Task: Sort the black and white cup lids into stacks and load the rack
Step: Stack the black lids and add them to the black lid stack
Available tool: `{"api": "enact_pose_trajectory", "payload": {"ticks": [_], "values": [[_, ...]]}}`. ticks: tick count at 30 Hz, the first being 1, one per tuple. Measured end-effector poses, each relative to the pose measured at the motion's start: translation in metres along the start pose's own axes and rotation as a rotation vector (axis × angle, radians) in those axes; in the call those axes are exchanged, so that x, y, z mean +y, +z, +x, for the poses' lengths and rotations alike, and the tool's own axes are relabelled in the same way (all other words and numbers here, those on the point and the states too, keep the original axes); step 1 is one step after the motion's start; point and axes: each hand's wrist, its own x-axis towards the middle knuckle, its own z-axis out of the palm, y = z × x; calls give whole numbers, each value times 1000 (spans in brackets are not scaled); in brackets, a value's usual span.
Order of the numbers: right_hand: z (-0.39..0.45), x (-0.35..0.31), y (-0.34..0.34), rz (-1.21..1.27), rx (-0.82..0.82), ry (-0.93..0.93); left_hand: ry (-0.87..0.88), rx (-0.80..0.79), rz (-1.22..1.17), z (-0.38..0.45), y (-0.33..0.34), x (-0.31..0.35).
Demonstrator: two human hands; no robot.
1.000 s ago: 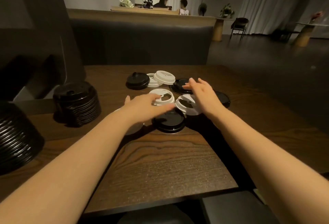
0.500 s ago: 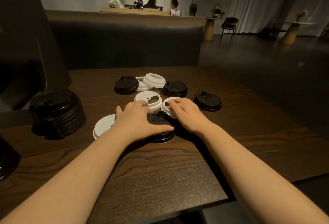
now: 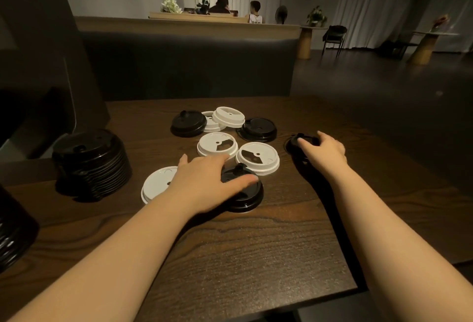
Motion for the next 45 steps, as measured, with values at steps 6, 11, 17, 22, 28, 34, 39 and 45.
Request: {"api": "enact_pose_trajectory", "payload": {"ticks": [6, 11, 17, 22, 28, 34, 39, 45], "values": [[-3, -2, 0, -8, -25, -8, 69, -37, 5, -5, -2, 6], [-3, -2, 1, -3, -39, 1, 40, 84, -129, -3, -8, 3], [-16, -8, -3, 190, 29, -88, -28, 71, -139, -1, -11, -9], [-55, -34, -1, 387, -18, -266, -95, 98, -219, 4, -13, -8], [-87, -54, 17, 443, -226, -414, -209, 330, -417, 9, -11, -8], [-90, -55, 23, 462, -215, -464, -151, 475, -844, 14, -1, -13], [-99, -57, 27, 433, -222, -590, -222, 375, -998, 17, -6, -5], [-102, -59, 33, 302, -170, -791, -306, 188, -1389, 22, -1, -12]]}}
